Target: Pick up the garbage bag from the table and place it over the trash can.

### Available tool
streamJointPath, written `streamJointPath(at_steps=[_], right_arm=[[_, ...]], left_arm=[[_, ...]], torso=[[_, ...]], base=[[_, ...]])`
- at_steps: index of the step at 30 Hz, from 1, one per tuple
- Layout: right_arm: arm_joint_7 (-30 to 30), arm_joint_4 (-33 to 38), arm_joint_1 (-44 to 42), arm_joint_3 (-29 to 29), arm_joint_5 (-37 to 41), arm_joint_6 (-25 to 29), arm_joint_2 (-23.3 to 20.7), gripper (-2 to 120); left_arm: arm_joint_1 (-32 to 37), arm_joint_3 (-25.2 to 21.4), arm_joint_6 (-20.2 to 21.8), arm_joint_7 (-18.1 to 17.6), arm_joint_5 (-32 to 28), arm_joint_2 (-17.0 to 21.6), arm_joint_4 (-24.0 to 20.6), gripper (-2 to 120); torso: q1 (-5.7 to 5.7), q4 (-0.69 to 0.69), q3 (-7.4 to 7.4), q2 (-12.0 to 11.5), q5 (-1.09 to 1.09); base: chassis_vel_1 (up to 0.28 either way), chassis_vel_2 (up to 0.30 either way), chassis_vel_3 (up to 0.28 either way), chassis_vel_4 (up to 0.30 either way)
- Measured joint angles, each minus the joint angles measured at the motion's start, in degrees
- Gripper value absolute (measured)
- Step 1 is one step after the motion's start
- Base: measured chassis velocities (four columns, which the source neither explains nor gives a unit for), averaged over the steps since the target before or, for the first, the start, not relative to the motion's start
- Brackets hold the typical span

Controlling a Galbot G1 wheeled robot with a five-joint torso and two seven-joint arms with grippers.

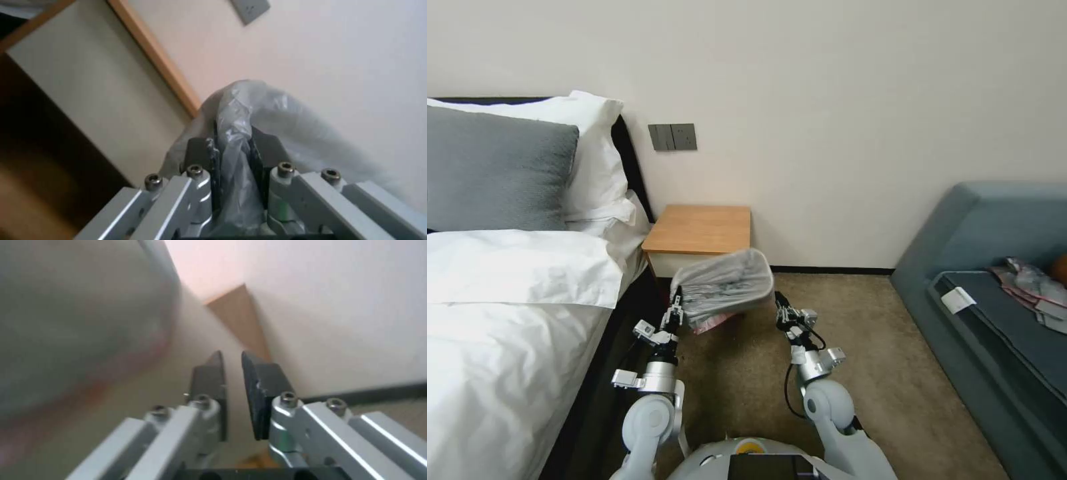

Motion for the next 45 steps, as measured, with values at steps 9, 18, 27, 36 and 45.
streamJointPath(at_steps=[9,18,27,36,45], right_arm=[[-0.5,4.9,-5.2,5.8,-10.0,0.5,-3.3,49],[-0.2,12.2,-4.1,8.4,-12.2,4.8,-7.3,82],[-3.9,17.8,2.9,0.3,-20.5,-3.5,-25.6,51],[-5.8,10.1,26.9,-21.5,-12.2,-18.5,-41.5,19],[-4.6,1.1,44.9,-41.1,-3.5,-26.8,-38.0,0]], left_arm=[[-1.0,-0.6,2.0,-6.0,8.7,0.7,1.1,11],[-0.7,0.6,2.0,-7.7,24.0,2.2,2.7,11],[-0.9,1.7,1.1,-8.2,38.5,3.8,2.7,11],[-0.8,2.5,0.7,-8.4,47.8,1.9,3.4,11],[-1.1,3.1,0.3,-8.7,49.7,0.4,4.3,11]], torso=[[0.00,-0.01,0.00,0.0,0.00],[0.00,-0.01,0.00,0.0,0.01],[0.00,-0.03,0.00,0.0,0.03],[0.00,0.01,0.01,0.0,0.03],[0.00,-0.01,0.01,0.0,0.02]], base=[[0.000,0.000,0.000,0.000],[0.000,0.000,0.000,0.000],[0.000,0.000,0.000,0.000],[0.000,0.000,0.000,0.000],[0.000,0.000,0.000,0.000]])
